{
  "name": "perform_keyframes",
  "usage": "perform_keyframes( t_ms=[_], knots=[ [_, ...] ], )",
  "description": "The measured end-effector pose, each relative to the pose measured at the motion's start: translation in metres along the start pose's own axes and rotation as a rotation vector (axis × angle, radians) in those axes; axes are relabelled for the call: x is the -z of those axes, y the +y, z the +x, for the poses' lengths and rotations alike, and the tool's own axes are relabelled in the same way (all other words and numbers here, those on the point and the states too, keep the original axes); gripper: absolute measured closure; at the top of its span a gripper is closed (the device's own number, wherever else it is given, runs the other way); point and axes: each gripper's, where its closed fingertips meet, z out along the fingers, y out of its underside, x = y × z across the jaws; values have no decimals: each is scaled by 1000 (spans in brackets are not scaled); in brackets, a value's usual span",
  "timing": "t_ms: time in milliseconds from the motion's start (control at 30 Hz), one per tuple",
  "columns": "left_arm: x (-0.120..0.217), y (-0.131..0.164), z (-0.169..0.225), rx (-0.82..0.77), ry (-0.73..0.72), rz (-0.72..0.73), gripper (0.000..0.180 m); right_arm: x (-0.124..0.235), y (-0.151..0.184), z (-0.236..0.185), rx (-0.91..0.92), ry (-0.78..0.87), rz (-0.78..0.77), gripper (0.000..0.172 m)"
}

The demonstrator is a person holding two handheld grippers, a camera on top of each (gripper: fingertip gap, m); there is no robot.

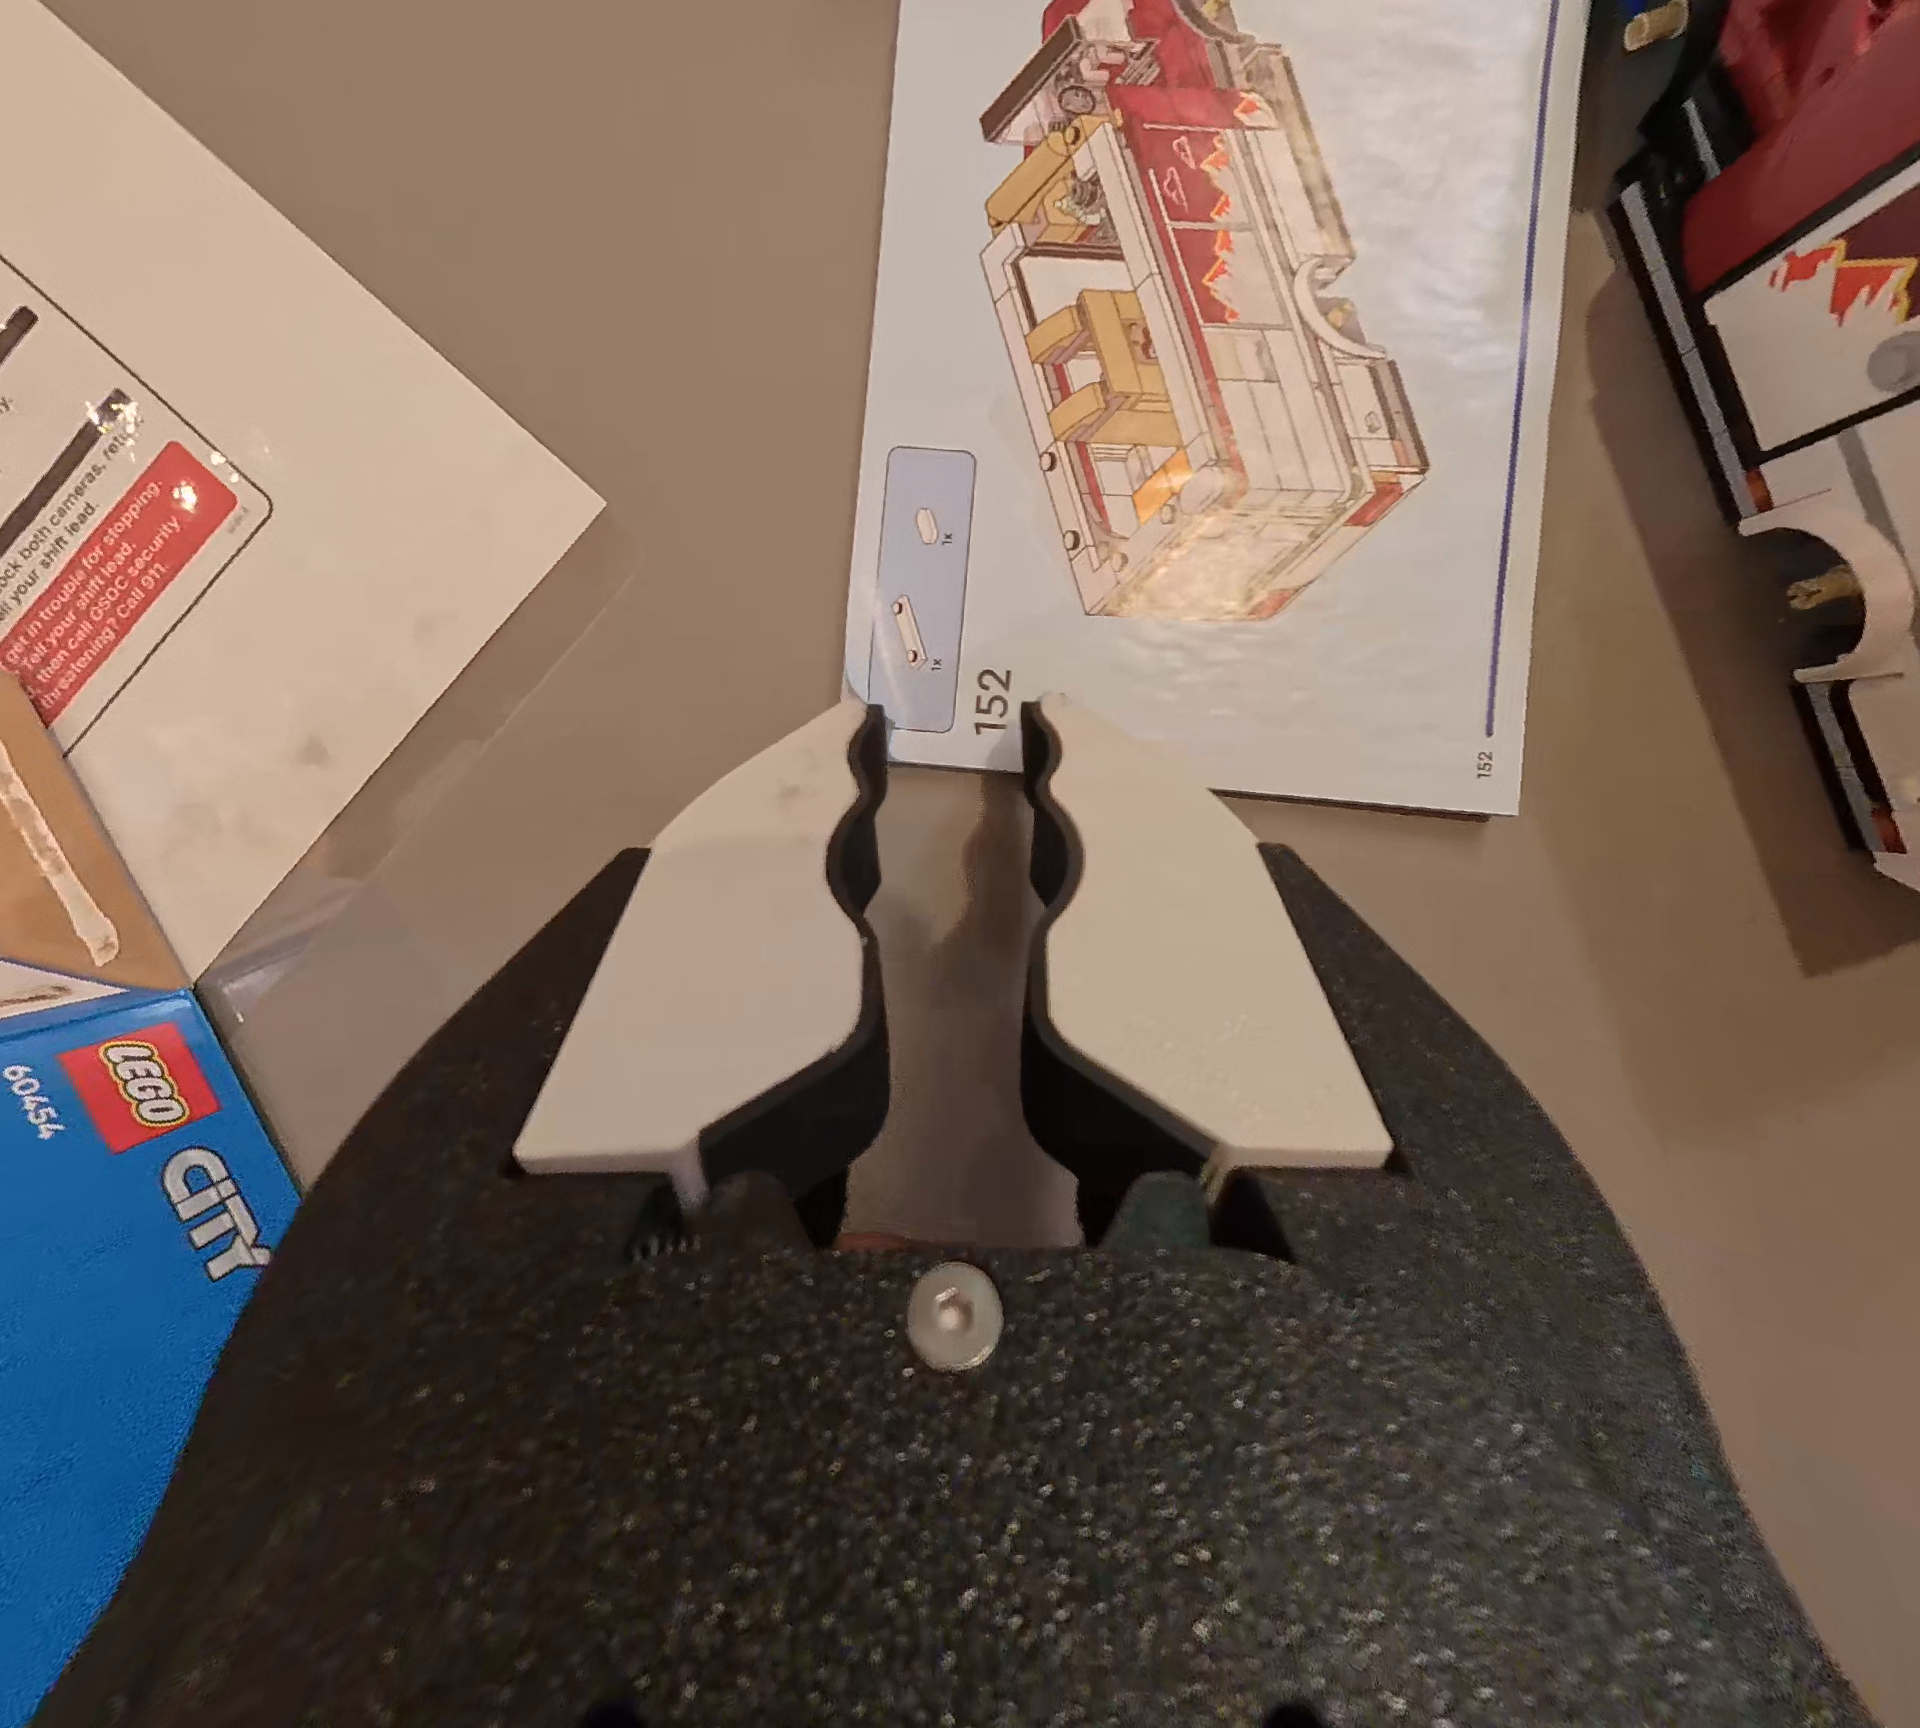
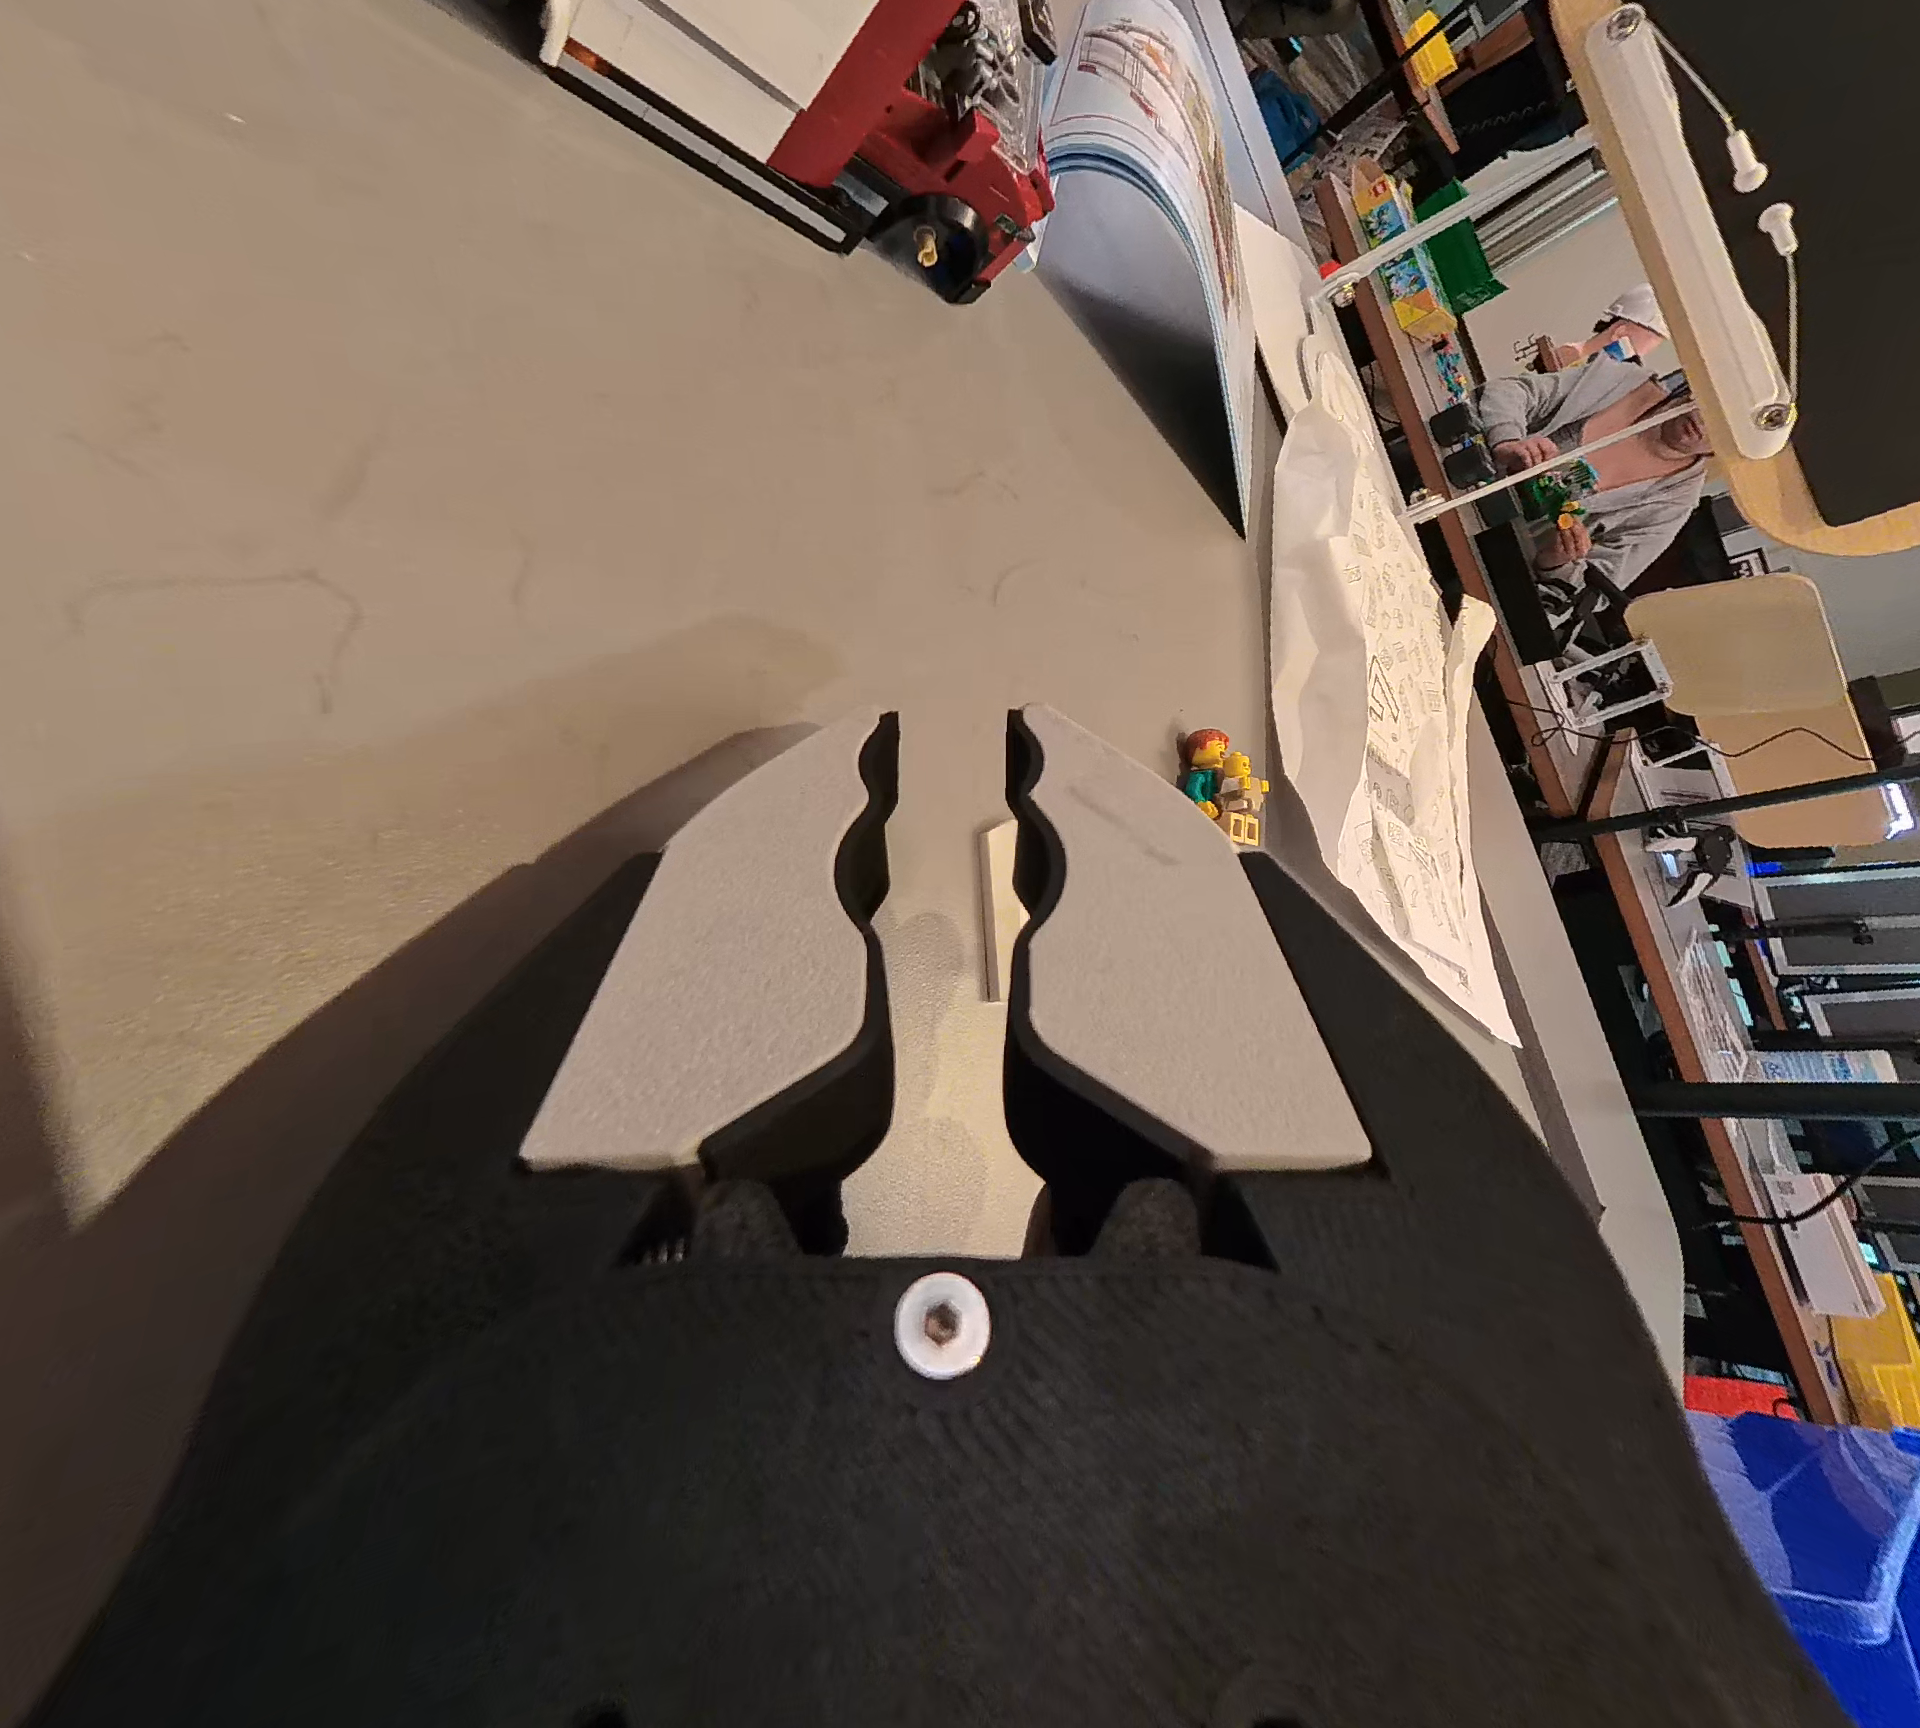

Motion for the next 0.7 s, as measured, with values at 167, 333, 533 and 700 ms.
perform_keyframes(
  t_ms=[167, 333, 533, 700],
  knots=[
    [-1, 0, -6, 18, -27, 8, 169, 1, -1, 1, 2, 5, 5, 152],
    [-3, 3, -15, 33, -73, -8, 173, 2, -2, 1, 3, 8, 8, 152],
    [-4, 4, -20, 51, -84, 3, 180, 2, -2, 2, 4, 11, 12, 152],
    [-1, -2, -18, 47, -65, 40, 180, 3, -3, 3, 6, 15, 16, 152]
  ],
)
